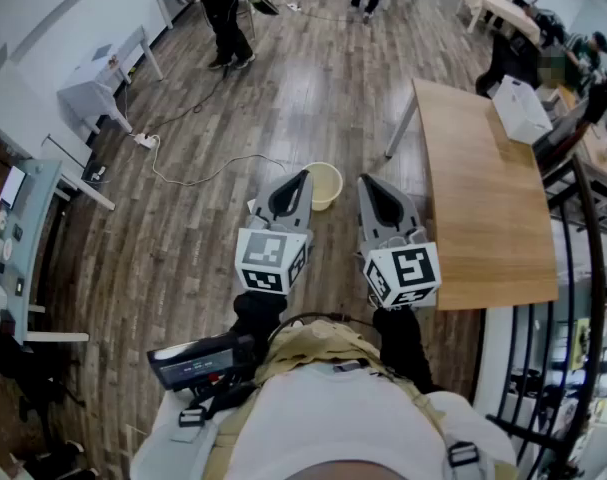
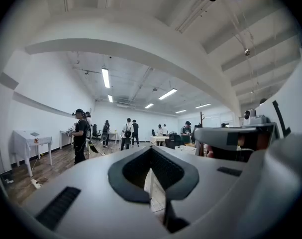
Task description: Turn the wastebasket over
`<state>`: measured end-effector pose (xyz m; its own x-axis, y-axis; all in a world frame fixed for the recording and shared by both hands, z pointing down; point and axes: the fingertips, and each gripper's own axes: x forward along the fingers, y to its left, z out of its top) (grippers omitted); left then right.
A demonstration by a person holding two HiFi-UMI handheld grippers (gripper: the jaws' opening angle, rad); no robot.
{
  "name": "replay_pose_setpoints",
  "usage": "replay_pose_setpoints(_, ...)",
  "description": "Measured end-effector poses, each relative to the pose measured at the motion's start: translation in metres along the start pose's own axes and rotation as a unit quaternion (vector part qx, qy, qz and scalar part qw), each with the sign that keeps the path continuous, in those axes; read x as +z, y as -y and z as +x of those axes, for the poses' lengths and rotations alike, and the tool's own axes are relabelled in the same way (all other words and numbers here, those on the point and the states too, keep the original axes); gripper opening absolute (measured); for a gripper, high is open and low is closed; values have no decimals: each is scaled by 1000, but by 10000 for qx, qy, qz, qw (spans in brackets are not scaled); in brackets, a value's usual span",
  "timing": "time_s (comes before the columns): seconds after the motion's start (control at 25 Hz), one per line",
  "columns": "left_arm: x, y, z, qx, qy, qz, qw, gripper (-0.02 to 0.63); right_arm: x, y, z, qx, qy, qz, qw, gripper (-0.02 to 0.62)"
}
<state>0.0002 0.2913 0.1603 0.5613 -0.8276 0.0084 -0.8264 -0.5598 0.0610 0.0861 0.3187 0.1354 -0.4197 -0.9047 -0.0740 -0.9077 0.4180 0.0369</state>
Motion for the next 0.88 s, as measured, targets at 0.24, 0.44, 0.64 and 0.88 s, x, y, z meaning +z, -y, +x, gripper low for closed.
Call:
replay_pose_setpoints(0.24,7,-4,3,43,105,20,9999,2,2,0,7,64,13,-29,10000,18)
replay_pose_setpoints(0.44,8,-7,2,73,125,22,9999,2,1,-6,14,197,5,-36,9998,18)
replay_pose_setpoints(0.64,5,-14,-1,155,107,15,9998,2,-3,-14,21,303,-55,-37,9995,18)
replay_pose_setpoints(0.88,-1,-21,-3,188,34,-41,9998,2,-11,-19,27,345,-143,-9,9993,18)
